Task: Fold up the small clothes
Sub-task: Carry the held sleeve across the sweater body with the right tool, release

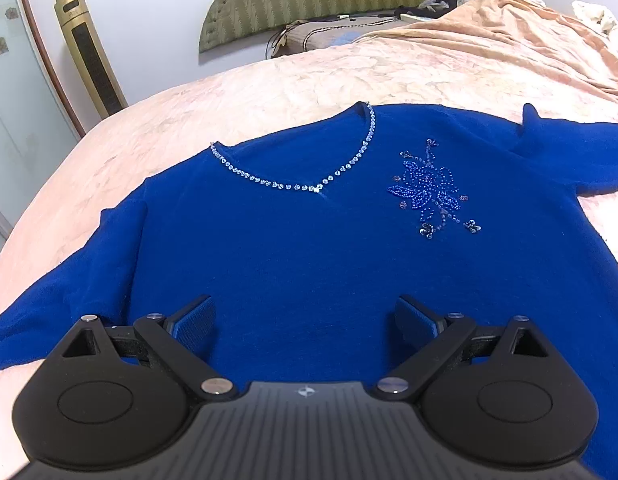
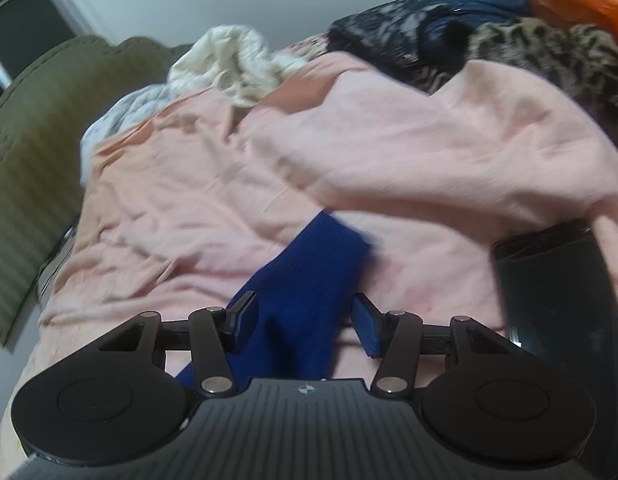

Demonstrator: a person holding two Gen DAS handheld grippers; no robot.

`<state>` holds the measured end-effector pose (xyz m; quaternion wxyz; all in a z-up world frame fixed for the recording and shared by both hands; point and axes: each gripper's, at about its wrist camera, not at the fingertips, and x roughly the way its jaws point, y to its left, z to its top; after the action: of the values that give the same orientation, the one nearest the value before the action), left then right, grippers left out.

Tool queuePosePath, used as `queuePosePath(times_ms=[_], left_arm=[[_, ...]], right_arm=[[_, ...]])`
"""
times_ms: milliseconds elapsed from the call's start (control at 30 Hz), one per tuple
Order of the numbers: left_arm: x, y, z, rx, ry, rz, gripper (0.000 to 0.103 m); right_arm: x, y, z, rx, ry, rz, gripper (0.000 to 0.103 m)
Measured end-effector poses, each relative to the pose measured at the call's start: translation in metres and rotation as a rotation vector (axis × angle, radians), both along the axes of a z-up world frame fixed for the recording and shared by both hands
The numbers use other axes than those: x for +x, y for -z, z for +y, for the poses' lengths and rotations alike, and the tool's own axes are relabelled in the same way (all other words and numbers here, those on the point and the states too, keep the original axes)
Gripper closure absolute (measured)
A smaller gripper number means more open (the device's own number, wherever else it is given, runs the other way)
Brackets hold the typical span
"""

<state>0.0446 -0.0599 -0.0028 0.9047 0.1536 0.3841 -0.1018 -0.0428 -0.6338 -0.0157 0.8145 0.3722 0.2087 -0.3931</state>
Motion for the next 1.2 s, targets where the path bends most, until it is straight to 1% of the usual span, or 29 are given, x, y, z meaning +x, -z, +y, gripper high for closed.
queuePosePath(times_ms=[33,67,100,167,233,267,333,433,500,567,667,767,833,967,1067,1200], left_arm=[[0.000,0.000,-0.001,0.002,0.002,0.001,0.006],[-0.001,0.000,-0.001,0.003,0.004,0.000,0.006],[-0.002,-0.001,-0.001,0.003,0.008,-0.003,0.006],[-0.004,-0.002,0.000,0.003,0.011,-0.012,0.006],[-0.004,-0.003,0.003,-0.001,0.008,-0.020,0.006],[-0.004,-0.004,0.004,-0.003,0.005,-0.020,0.006],[-0.003,-0.006,0.006,-0.004,-0.004,-0.026,0.006],[-0.001,-0.011,0.011,0.001,-0.021,-0.049,0.006],[0.002,-0.012,0.015,0.000,-0.037,-0.060,0.006],[0.005,-0.011,0.019,-0.007,-0.058,-0.062,0.006],[0.011,-0.006,0.024,-0.017,-0.081,-0.047,0.006],[0.012,-0.004,0.028,-0.013,-0.095,-0.042,0.006],[0.012,-0.004,0.032,-0.006,-0.104,-0.047,0.006],[0.014,-0.003,0.040,-0.009,-0.135,-0.044,0.006],[0.014,-0.003,0.045,-0.001,-0.152,-0.051,0.006],[0.013,-0.001,0.049,0.006,-0.155,-0.053,0.006]], right_arm=[[0.001,0.000,-0.001,0.001,0.007,-0.005,0.050],[0.000,0.001,-0.003,0.004,0.017,-0.017,0.059],[0.000,0.002,-0.006,0.004,0.029,-0.023,0.064],[-0.002,0.005,-0.013,0.011,0.062,-0.022,0.085],[-0.007,0.009,-0.019,0.045,0.092,-0.050,0.094],[-0.011,0.009,-0.020,0.050,0.100,-0.076,0.094],[-0.016,0.000,-0.013,0.005,0.106,-0.083,0.094],[-0.019,-0.028,0.001,-0.139,0.105,-0.071,0.095],[-0.020,-0.047,0.012,-0.204,0.108,-0.068,0.095],[-0.015,-0.065,0.034,-0.240,0.046,-0.080,0.095],[-0.001,-0.086,0.089,-0.308,-0.123,-0.098,0.095],[0.018,-0.096,0.150,-0.394,-0.294,-0.100,0.095],[0.030,-0.097,0.186,-0.423,-0.398,-0.103,0.095],[0.053,-0.093,0.241,-0.399,-0.553,-0.110,0.095],[0.068,-0.087,0.274,-0.377,-0.634,-0.115,0.095],[0.087,-0.081,0.318,-0.361,-0.715,-0.112,0.094]])
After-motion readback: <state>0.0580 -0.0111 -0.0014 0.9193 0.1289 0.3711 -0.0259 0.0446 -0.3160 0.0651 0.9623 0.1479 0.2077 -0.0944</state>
